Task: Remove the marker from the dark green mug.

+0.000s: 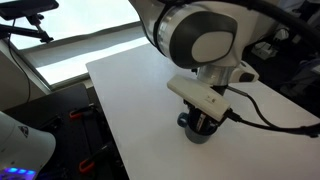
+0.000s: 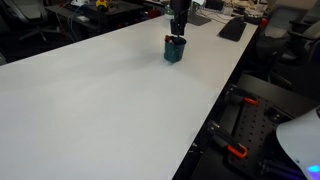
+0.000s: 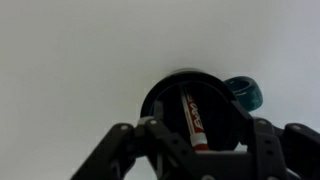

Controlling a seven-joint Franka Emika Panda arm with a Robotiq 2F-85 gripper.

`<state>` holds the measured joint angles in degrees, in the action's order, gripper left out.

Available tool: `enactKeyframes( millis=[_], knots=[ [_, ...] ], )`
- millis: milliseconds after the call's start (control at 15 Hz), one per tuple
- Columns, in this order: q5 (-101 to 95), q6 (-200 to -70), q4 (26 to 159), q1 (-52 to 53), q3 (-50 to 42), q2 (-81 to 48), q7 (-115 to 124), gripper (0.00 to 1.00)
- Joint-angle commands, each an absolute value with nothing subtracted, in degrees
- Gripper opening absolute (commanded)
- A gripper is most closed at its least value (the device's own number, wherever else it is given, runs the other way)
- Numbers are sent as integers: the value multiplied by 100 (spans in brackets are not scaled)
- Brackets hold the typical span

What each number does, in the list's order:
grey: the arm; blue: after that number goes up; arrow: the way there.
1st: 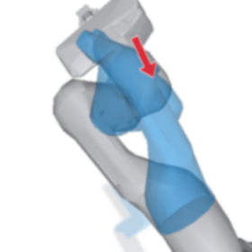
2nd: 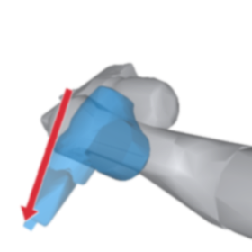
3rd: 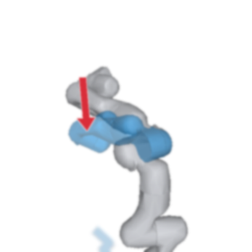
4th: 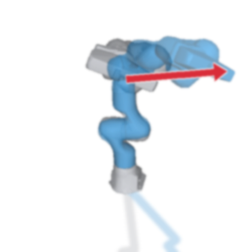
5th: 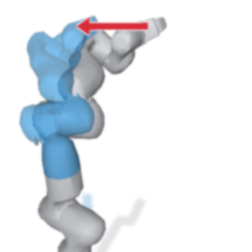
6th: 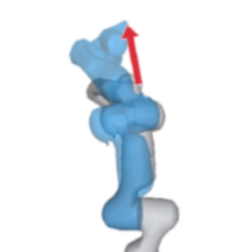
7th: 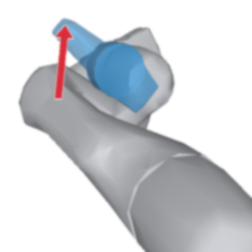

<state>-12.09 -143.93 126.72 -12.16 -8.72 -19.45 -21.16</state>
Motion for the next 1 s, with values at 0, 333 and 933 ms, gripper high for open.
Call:
enactKeyframes(
  millis=[0, 333, 933],
  knots=[
    [-1050, -14380, 12577, -1342, -759, -2109, -2315, 63],
    [-966, -14400, 12594, -1431, -668, -2167, -2427, 68],
    [-558, -14557, 12409, -1510, -365, -2198, -2880, 73]
  ],
)
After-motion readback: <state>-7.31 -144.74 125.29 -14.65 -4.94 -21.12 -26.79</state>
